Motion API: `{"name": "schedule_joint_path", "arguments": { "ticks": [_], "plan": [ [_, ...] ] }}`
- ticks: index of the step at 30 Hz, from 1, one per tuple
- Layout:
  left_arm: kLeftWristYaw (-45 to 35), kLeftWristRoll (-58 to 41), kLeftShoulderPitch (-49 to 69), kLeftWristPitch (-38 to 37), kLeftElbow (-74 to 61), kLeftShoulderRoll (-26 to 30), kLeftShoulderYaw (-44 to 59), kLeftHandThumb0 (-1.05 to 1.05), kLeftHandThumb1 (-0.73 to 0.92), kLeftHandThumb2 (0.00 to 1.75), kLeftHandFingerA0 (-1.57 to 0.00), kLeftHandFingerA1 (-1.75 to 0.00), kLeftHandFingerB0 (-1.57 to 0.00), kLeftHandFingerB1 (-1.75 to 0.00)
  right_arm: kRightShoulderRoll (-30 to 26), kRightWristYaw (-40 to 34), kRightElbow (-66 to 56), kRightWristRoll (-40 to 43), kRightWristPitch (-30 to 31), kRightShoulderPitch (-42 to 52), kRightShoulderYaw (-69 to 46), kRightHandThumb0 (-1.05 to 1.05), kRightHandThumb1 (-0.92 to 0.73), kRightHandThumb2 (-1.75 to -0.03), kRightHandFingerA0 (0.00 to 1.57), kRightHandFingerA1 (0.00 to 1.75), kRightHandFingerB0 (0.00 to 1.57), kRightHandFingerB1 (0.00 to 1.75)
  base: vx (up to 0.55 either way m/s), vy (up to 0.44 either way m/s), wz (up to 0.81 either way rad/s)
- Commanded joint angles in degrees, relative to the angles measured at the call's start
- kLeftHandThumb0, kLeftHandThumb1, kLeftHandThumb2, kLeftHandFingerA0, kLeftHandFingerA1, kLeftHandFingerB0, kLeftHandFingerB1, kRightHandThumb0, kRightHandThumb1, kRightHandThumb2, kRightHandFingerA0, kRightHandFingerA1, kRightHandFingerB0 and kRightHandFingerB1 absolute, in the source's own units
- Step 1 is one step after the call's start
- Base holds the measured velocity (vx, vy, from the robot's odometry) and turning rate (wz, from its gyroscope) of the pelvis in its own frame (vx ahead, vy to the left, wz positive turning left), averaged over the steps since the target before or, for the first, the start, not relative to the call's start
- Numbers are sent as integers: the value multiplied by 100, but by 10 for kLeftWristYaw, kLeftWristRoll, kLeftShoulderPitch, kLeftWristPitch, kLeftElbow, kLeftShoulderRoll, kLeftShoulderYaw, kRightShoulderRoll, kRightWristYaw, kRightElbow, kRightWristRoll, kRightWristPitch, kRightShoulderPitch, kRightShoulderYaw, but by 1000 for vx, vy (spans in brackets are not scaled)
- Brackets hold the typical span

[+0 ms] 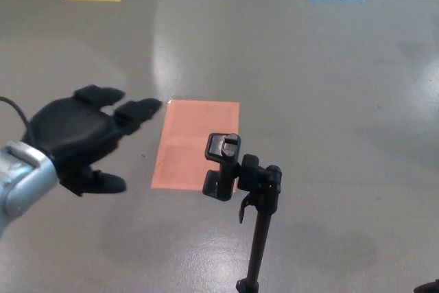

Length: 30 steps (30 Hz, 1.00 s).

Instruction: The robot uses its left hand to grab the top of a phone stand kept on the floor and tilt it upwards to adjust its angle

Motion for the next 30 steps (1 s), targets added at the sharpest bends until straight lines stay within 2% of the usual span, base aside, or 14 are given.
{"name": "schedule_joint_path", "arguments": {
  "ticks": [1,2,3,4,7,8,12,16,22,23,30],
  "plan": [
    [31,2,1,41,70,3,-1,-84,59,96,-9,-20,0,-11,-9,8,3,1,0,4,-1,-71,-79,-64,19,37,20,29,0,0,0],
    [35,4,3,43,78,3,-4,-84,59,96,-9,-20,0,-11,-8,6,3,0,1,6,1,-71,-79,-64,19,37,20,29,0,0,0],
    [32,-1,8,46,89,0,-4,-82,62,100,-1,-20,0,-14,-8,4,3,-1,2,8,1,-70,-79,-64,18,35,20,29,0,0,0],
    [26,-13,17,51,113,-5,-3,-90,71,102,-7,-20,-6,-11,-8,2,3,-2,3,10,2,-71,-79,-65,18,37,21,30,0,0,0],
    [31,-28,32,49,151,-13,-3,-85,71,103,-7,-28,-6,-16,-6,2,3,-2,0,15,4,-71,-79,-65,18,37,21,30,0,0,0],
    [36,-31,40,48,170,-17,-4,-91,79,109,-9,-23,-7,-11,-6,2,2,-2,1,17,4,-71,-79,-65,19,38,21,31,0,0,0],
    [61,-59,68,47,262,-44,5,-85,77,108,-7,-26,-6,-14,-3,-1,2,1,2,22,2,-70,-79,-64,19,38,20,30,0,0,0],
    [91,-86,85,57,340,-70,26,-89,81,113,-8,-26,-7,-14,-1,-3,2,0,0,26,3,-71,-79,-64,19,37,20,30,0,0,0],
    [138,-129,121,55,442,-103,67,-84,79,109,-8,-38,-8,-19,0,-1,3,2,0,33,2,-71,-78,-63,19,38,19,31,0,0,0],
    [137,-144,131,54,465,-109,82,-80,78,110,-9,-44,0,-22,2,-2,5,3,4,34,1,-70,-78,-64,18,37,18,29,0,0,0],
    [118,-174,136,59,514,-115,117,-77,76,107,-10,-44,-1,-24,4,-8,6,5,3,34,-3,-70,-78,-64,18,36,19,30,0,0,0]
  ]
}}
